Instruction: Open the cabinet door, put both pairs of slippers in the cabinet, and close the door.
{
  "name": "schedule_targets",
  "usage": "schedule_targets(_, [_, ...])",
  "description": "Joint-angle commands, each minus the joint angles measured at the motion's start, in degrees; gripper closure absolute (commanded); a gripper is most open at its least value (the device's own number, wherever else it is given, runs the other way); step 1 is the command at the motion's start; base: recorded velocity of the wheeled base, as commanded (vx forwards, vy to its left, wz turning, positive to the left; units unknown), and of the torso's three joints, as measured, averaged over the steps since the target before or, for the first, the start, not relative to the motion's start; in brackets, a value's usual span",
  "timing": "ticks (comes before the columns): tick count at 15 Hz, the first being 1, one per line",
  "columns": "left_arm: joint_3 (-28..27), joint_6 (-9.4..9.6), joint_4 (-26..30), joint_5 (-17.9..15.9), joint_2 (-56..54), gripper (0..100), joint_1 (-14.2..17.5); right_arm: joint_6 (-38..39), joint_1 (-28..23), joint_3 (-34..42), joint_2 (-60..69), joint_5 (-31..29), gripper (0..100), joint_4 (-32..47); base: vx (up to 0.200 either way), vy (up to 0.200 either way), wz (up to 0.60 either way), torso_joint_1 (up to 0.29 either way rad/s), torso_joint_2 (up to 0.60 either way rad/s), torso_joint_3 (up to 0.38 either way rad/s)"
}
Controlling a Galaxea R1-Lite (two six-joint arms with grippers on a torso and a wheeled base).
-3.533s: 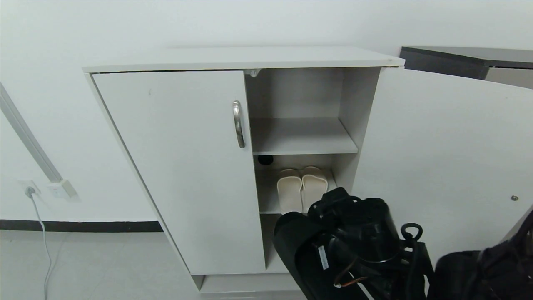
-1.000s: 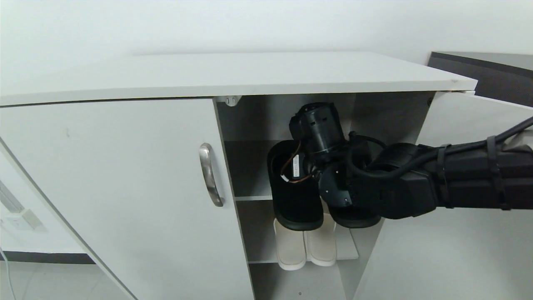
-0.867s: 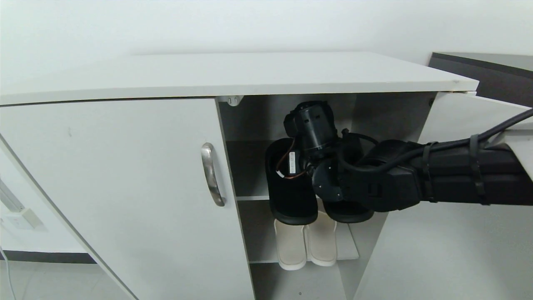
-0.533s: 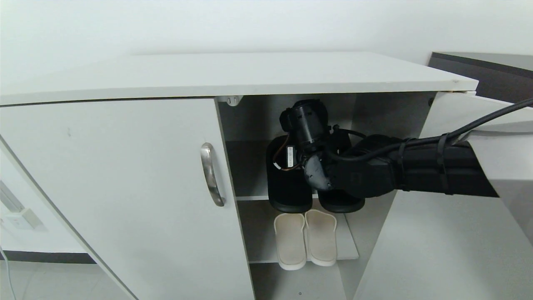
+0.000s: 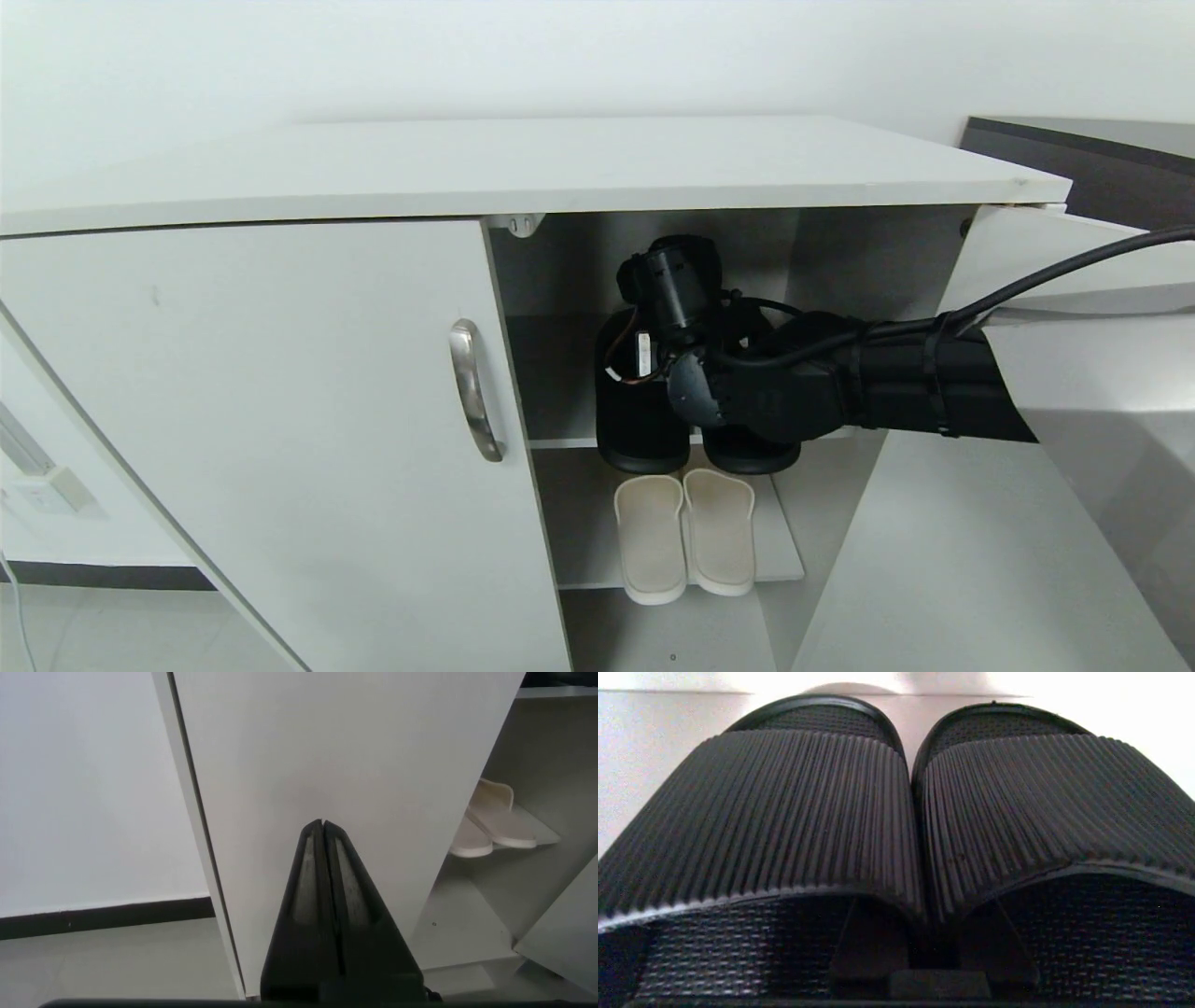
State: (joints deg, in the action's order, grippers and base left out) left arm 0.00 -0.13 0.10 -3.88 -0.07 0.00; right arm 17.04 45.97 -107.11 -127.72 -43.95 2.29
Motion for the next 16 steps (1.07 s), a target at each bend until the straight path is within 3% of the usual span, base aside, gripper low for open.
schedule_targets(1, [0.00, -0.04, -0.01, 0.01, 0.07, 100, 0.00, -0.08, 0.00, -0.03, -0.25, 0.00, 100, -0.01, 0.000, 0.000, 0.00, 0.000, 0.00, 0.000])
schedule_targets(4, [0.00, -0.04, 0.08, 0.01, 0.07, 100, 0.00, 0.01, 0.00, -0.03, -0.16, 0.00, 100, 0.08, 0.000, 0.000, 0.00, 0.000, 0.00, 0.000])
schedule_targets(5, [0.00, -0.04, -0.01, 0.01, 0.07, 100, 0.00, -0.08, 0.00, 0.14, -0.07, 0.09, 0, 0.17, 0.000, 0.000, 0.00, 0.000, 0.00, 0.000])
schedule_targets(16, [0.00, -0.04, 0.08, 0.01, 0.07, 100, 0.00, 1.33, 2.46, 12.18, 8.45, -0.26, 0, -1.24, 0.000, 0.000, 0.00, 0.000, 0.00, 0.000])
